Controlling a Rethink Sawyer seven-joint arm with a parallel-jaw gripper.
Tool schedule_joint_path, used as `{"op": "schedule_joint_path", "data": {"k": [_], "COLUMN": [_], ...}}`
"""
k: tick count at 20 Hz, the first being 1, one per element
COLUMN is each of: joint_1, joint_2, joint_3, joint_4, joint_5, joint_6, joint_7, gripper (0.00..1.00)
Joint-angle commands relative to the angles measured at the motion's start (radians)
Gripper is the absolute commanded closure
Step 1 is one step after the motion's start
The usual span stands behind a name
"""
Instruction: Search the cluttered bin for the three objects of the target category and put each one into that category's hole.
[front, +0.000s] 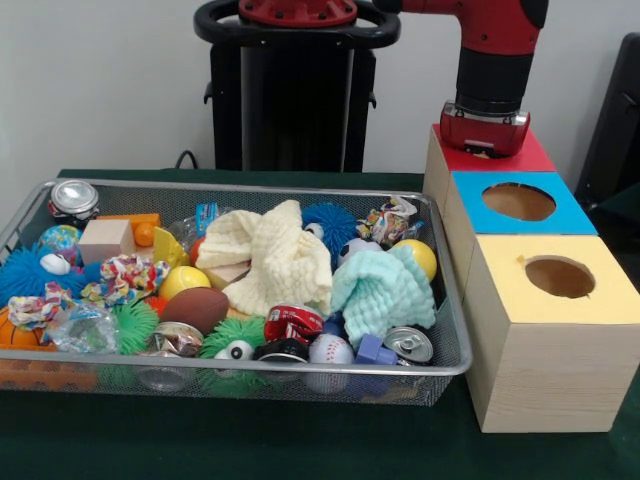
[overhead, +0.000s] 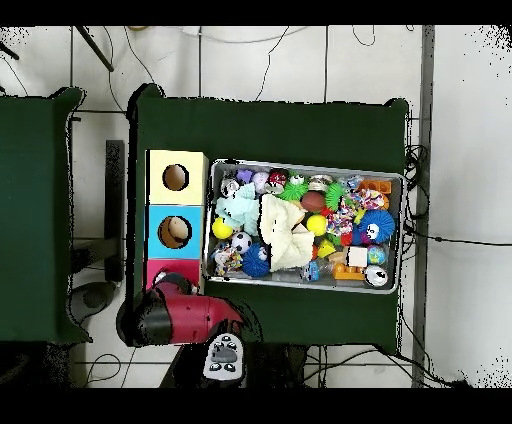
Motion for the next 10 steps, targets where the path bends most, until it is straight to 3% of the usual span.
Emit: {"op": "schedule_joint_path", "data": {"k": [1,4,10], "joint_1": [-0.072,-0.059,-0.067], "joint_2": [0.376,0.368,0.344], "joint_3": [0.015,0.009,0.019], "joint_4": [-0.144,-0.136,-0.127], "joint_5": [0.022,0.056,0.054], "joint_6": [-0.318,-0.304,-0.251], "joint_7": [0.233,0.259,0.24], "gripper": [0.0,0.0,0.0]}}
